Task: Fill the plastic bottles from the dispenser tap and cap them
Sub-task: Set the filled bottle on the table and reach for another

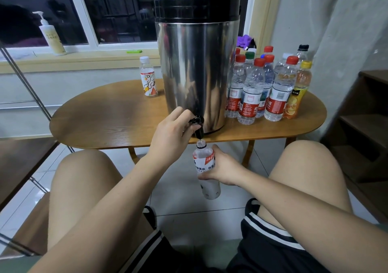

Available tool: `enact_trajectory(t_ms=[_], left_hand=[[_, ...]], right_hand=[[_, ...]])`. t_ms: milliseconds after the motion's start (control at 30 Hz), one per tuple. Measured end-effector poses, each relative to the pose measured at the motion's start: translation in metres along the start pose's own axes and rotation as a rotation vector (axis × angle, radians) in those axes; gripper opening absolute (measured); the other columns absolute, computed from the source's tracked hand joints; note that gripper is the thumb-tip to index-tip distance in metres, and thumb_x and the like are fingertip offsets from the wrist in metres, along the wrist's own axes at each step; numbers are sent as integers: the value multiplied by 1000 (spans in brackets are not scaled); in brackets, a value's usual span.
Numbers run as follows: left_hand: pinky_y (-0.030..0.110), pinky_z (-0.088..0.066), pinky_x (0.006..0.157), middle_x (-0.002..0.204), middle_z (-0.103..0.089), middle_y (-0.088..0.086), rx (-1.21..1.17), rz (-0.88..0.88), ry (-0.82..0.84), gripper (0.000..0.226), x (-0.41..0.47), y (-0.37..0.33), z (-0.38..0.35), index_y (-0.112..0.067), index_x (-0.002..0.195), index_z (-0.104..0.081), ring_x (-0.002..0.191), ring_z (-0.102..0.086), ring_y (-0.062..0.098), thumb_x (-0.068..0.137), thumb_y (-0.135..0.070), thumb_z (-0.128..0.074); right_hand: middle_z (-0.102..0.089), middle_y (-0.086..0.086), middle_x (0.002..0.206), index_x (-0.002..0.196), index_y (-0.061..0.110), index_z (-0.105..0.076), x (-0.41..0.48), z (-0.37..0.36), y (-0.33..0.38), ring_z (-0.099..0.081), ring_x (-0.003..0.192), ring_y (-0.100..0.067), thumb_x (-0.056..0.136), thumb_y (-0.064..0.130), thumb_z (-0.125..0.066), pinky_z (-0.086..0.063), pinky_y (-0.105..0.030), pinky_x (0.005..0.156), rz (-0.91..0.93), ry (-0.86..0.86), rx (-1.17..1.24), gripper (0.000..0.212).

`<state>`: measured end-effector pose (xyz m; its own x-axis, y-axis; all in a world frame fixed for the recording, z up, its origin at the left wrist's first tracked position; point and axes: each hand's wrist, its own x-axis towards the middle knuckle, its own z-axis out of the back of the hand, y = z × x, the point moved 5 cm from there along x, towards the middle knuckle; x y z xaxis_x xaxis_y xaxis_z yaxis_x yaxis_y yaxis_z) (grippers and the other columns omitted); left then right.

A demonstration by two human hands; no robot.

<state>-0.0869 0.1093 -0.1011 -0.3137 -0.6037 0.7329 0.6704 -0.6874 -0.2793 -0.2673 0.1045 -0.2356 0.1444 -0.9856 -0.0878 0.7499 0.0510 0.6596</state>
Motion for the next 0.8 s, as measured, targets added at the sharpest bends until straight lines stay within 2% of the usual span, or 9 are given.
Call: enact_trajectory(t_ms=[167,567,800], left_hand=[[43,-48,59,88,-48,-4,-7,27,2,18,-5,1,1,-14,101,-59,73,-47,23,101,-21,-76],[36,-45,58,88,-47,-9,-2,46,-27,16,-7,0,1,-15,104,-63,72,-46,17,100,-20,-77],[28,-37,60,90,-45,-13,9,53,-36,15,-8,0,0,-15,104,-63,73,-43,12,100,-20,-77]], right_hand=[[-67,13,108,124,35,-44,-1,0,3,-67,97,-9,65,52,-96,-51,-27,70,-3,-15,9,81],[-68,11,110,125,33,-44,-2,0,3,-67,99,-12,65,52,-96,-54,-30,75,-9,-2,16,81],[-68,11,111,125,33,-45,-4,-1,3,-68,99,-10,66,50,-97,-52,-28,73,-6,0,31,80]])
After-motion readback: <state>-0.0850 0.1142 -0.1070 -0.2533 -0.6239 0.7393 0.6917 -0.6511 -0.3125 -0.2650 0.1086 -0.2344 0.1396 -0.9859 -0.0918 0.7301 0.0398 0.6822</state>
